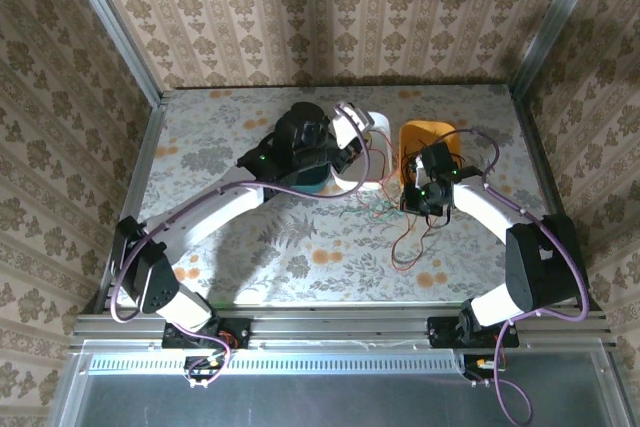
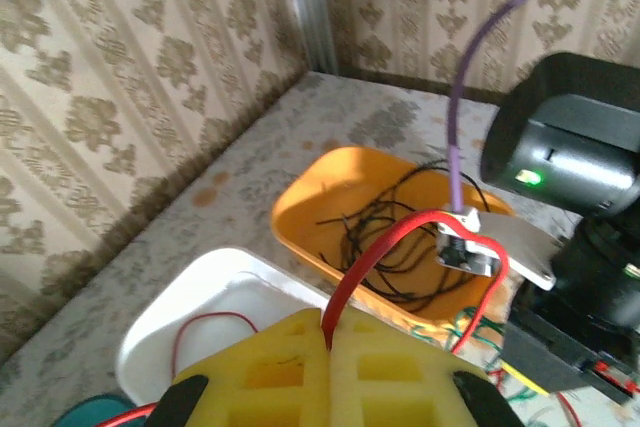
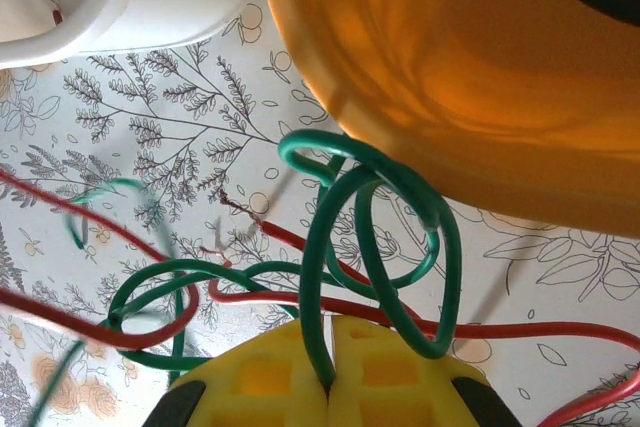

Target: Untangle the cables

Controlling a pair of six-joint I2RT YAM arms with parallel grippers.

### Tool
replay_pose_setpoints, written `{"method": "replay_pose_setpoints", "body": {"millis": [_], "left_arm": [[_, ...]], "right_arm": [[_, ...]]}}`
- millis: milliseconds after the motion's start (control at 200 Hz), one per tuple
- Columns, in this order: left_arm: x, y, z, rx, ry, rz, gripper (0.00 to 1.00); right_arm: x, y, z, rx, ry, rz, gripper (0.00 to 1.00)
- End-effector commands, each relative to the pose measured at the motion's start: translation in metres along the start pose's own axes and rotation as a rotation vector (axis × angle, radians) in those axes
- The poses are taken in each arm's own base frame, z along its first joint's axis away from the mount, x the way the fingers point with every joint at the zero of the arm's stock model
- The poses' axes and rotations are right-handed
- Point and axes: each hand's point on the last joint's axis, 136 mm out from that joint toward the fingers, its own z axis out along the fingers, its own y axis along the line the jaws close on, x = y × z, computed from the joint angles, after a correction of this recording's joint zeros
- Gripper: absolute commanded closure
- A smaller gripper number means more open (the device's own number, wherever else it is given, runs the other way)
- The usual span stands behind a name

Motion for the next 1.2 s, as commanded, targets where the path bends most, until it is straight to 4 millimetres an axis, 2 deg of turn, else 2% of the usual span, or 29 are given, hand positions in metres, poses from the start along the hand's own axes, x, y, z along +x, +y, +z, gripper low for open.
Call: {"method": "replay_pose_setpoints", "body": {"millis": [0, 140, 300, 590, 850, 950, 1185, 1195], "left_arm": [[-0.041, 0.024, -0.026, -0.045, -0.148, -0.044, 1.0], [-0.072, 0.046, -0.05, -0.052, -0.278, -0.124, 1.0], [-0.096, 0.066, -0.073, -0.061, -0.381, -0.165, 1.0], [-0.127, 0.083, -0.106, -0.04, -0.53, -0.195, 1.0], [-0.164, 0.106, -0.145, -0.017, -0.722, -0.251, 1.0], [-0.173, 0.113, -0.152, -0.008, -0.773, -0.264, 1.0], [-0.174, 0.139, -0.139, -0.045, -0.815, -0.33, 1.0], [-0.172, 0.148, -0.142, -0.07, -0.815, -0.327, 1.0]], "right_arm": [[0.007, -0.01, 0.0, 0.032, 0.016, 0.032, 1.0], [0.006, -0.01, -0.001, 0.03, 0.006, 0.032, 1.0], [0.005, -0.01, -0.003, 0.026, -0.001, 0.032, 1.0], [0.003, -0.009, -0.004, 0.022, -0.01, 0.035, 1.0], [0.003, -0.009, -0.004, 0.016, -0.013, 0.034, 1.0], [0.002, -0.009, -0.004, 0.016, -0.017, 0.034, 1.0], [0.002, -0.009, -0.007, 0.021, -0.029, 0.034, 1.0], [0.002, -0.009, -0.007, 0.021, -0.03, 0.033, 1.0]]}}
